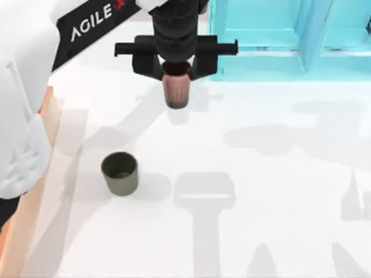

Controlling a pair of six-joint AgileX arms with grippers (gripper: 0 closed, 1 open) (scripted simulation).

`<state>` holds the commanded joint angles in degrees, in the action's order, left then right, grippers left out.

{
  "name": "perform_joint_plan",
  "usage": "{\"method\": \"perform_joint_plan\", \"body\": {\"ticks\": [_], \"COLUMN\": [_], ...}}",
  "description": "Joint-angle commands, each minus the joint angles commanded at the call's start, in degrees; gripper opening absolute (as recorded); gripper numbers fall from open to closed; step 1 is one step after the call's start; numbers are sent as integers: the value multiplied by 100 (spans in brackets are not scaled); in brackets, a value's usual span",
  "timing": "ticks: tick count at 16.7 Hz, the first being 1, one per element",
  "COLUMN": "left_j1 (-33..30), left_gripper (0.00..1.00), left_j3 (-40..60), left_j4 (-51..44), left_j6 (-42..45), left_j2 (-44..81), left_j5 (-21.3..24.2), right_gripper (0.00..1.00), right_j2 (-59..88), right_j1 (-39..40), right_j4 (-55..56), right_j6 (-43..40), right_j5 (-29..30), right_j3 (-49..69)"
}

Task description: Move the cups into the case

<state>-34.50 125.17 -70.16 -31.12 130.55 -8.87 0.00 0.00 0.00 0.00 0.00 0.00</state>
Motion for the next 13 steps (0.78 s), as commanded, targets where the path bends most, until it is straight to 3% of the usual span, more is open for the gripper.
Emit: {"method": "perform_joint_plan", "body": {"ticks": [4,7,10,13], "left_j1": [-19,354,1265,2683], "left_gripper": [0,0,0,0], "left_j3": [19,-302,-1072,-2082], "left_j4": [8,34,93,183], "left_j6": [10,353,1199,2448], "left_j2": [8,-308,-1078,-2127], "left_j5": [-11,123,407,786], "right_gripper": [100,100,100,100], "right_j2": [0,0,0,0], "right_j1": [0,0,0,0], "right_j4": [0,0,0,0], "right_j6": [0,0,0,0], "right_j5": [0,0,0,0], "right_j3": [0,0,0,0]}}
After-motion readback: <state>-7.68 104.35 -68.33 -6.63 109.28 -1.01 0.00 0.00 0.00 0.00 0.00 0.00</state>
